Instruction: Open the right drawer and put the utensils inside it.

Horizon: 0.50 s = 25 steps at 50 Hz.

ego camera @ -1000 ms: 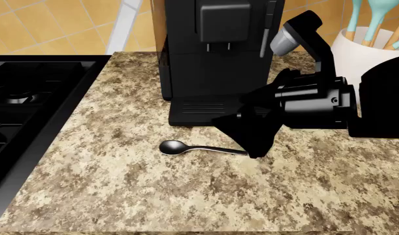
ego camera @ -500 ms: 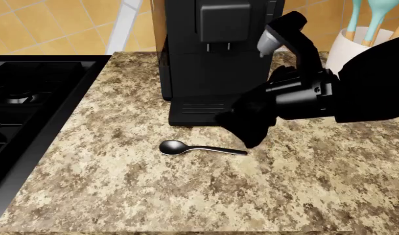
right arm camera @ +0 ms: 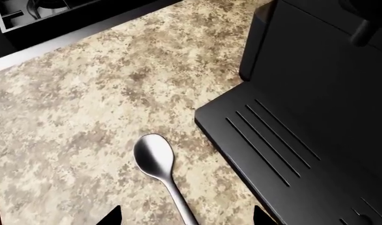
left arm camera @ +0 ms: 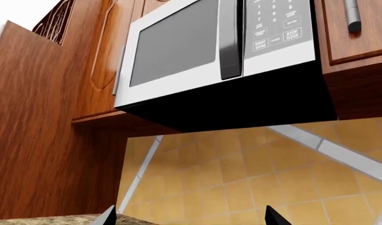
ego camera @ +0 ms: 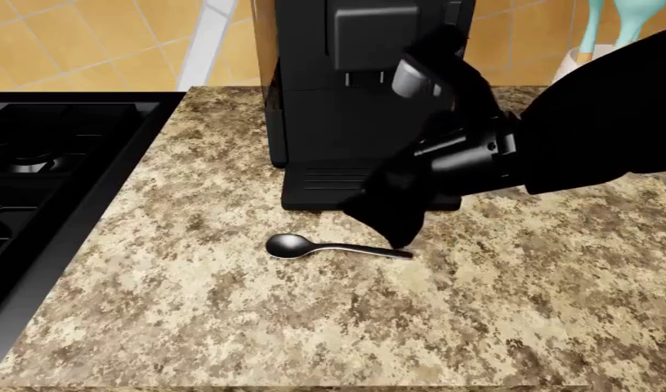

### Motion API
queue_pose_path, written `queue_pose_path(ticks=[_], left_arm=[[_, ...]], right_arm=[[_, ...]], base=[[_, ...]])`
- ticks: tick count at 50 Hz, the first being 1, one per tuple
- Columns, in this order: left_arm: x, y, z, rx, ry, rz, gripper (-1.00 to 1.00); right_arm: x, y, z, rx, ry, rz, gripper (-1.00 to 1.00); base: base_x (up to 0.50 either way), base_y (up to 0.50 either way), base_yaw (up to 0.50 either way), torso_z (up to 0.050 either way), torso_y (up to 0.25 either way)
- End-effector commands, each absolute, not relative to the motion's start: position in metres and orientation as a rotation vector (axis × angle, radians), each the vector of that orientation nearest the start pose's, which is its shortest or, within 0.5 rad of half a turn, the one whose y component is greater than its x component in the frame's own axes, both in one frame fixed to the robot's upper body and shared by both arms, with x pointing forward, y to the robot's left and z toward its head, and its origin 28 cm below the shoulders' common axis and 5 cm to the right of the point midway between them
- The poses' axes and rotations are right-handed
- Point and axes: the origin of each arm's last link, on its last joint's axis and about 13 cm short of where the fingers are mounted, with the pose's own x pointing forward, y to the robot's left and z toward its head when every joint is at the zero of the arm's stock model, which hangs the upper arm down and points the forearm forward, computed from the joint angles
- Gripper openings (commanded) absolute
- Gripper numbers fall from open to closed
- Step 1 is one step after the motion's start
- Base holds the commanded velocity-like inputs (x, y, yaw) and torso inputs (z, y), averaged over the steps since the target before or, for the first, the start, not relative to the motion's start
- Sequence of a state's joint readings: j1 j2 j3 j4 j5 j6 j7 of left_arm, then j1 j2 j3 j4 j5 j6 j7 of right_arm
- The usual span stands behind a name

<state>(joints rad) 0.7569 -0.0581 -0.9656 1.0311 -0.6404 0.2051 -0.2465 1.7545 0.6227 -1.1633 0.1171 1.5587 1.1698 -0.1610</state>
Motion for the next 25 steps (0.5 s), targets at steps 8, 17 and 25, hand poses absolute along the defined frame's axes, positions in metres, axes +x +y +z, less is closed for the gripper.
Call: queue_pose_path(ticks=[8, 17, 25], left_arm=[[0.023, 0.31, 0.189, 0.144, -0.652, 0.655, 1.0], [0.024, 0.31, 0.188, 0.144, -0.646, 0.651, 1.0], [0.025, 0.309, 0.188, 0.143, -0.645, 0.651, 1.0]], right_arm=[[0.327, -0.106, 0.324, -0.331, 0.602, 0.945, 1.0], [0.328, -0.098, 0.324, -0.35, 0.609, 0.989, 1.0], [0.325, -0.1, 0.321, -0.374, 0.637, 1.013, 1.0]], base=[[0.0, 0.0, 0.0, 0.0, 0.0], [0.0, 0.0, 0.0, 0.0, 0.0], [0.0, 0.0, 0.0, 0.0, 0.0]])
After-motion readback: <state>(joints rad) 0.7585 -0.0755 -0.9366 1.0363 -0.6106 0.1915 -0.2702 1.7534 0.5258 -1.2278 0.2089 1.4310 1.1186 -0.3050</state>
